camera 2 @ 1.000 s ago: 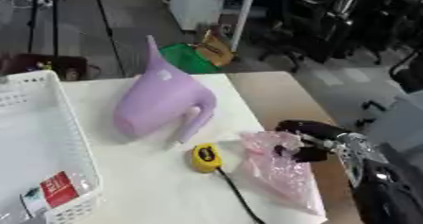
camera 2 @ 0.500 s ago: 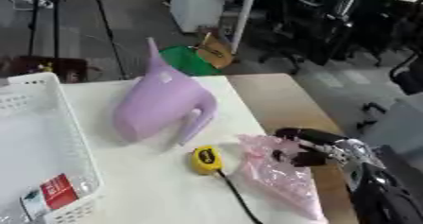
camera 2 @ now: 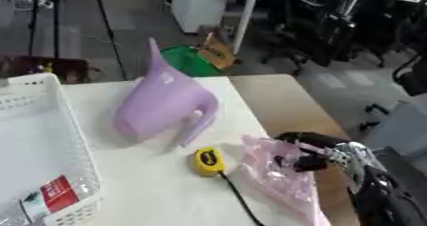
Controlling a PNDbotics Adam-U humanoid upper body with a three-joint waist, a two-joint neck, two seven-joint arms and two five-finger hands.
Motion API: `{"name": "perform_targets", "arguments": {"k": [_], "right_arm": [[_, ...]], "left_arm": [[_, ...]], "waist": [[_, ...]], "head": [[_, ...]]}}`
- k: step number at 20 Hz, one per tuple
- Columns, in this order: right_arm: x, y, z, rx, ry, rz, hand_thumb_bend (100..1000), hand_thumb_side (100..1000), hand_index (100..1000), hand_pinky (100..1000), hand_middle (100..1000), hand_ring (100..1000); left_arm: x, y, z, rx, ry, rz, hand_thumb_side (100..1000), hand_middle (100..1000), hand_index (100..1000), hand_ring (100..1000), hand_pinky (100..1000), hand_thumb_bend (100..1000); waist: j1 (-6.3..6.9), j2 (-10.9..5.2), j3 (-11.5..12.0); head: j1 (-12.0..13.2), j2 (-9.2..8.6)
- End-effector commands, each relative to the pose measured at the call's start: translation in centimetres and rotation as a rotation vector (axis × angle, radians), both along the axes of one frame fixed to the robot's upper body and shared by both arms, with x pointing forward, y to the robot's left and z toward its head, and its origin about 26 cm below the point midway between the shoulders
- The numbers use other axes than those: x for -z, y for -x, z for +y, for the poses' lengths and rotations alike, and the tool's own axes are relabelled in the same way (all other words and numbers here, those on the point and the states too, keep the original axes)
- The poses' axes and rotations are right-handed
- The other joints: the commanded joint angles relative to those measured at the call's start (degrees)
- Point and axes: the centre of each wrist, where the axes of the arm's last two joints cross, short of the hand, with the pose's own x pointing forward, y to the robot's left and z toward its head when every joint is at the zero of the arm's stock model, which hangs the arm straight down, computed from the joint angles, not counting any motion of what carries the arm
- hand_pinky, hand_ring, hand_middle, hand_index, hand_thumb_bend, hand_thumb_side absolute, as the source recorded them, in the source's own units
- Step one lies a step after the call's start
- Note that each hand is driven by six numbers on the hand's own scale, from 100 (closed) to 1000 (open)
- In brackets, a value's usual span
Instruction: Pick up objects on the table and place them in the box.
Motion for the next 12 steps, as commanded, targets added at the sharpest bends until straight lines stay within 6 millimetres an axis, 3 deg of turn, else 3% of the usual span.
{"name": "perform_targets", "arguments": {"k": [1,2,4,7,8,9,10,11,12], "right_arm": [[-1.67,0.39,-1.41,-0.082,0.075,0.063,333,834,1000,750,917,972],[-1.64,0.38,-1.42,-0.083,0.073,0.065,331,832,1000,747,915,966],[-1.72,0.36,-1.47,-0.084,0.070,0.065,317,802,1000,646,896,832],[-1.67,0.32,-1.47,-0.093,0.062,0.068,308,788,1000,620,886,809],[-1.66,0.31,-1.47,-0.095,0.060,0.071,302,763,1000,541,849,747],[-1.59,0.30,-1.48,-0.101,0.058,0.077,302,763,1000,541,849,747],[-1.57,0.30,-1.50,-0.105,0.055,0.082,300,776,980,460,777,694],[-1.60,0.27,-1.51,-0.110,0.053,0.086,301,720,973,451,762,689],[-1.65,0.26,-1.52,-0.114,0.051,0.089,298,686,935,395,687,646]], "left_arm": [[-0.71,0.35,-0.30,0.017,0.003,-0.032,1000,883,780,959,918,100],[-0.69,0.35,-0.30,0.018,0.003,-0.031,1000,883,780,959,918,100],[-0.67,0.35,-0.29,0.017,0.003,-0.031,1000,883,780,959,918,100],[-0.63,0.36,-0.28,0.017,0.002,-0.030,1000,883,780,959,918,100],[-0.62,0.36,-0.28,0.017,0.002,-0.030,1000,883,780,959,919,100],[-0.62,0.36,-0.28,0.017,0.002,-0.029,1000,883,780,959,919,100],[-0.61,0.36,-0.28,0.017,0.002,-0.029,1000,883,780,959,919,100],[-0.60,0.36,-0.27,0.017,0.002,-0.029,1000,884,780,959,919,100],[-0.59,0.36,-0.26,0.017,0.003,-0.028,1000,884,780,960,919,100]], "waist": [[0.03,-1.10,-0.17],[0.02,-1.12,-0.20],[-0.01,-1.16,-0.29],[-0.05,-1.21,-0.33],[-0.05,-1.22,-0.32],[-0.06,-1.25,-0.31],[-0.07,-1.26,-0.31],[-0.08,-1.26,-0.31],[-0.08,-1.27,-0.32]], "head": [[-0.12,-0.71],[-0.13,-0.73],[-0.15,-0.71],[-0.20,-0.60],[-0.23,-0.60],[-0.25,-0.60],[-0.27,-0.59],[-0.30,-0.53],[-0.32,-0.50]]}}
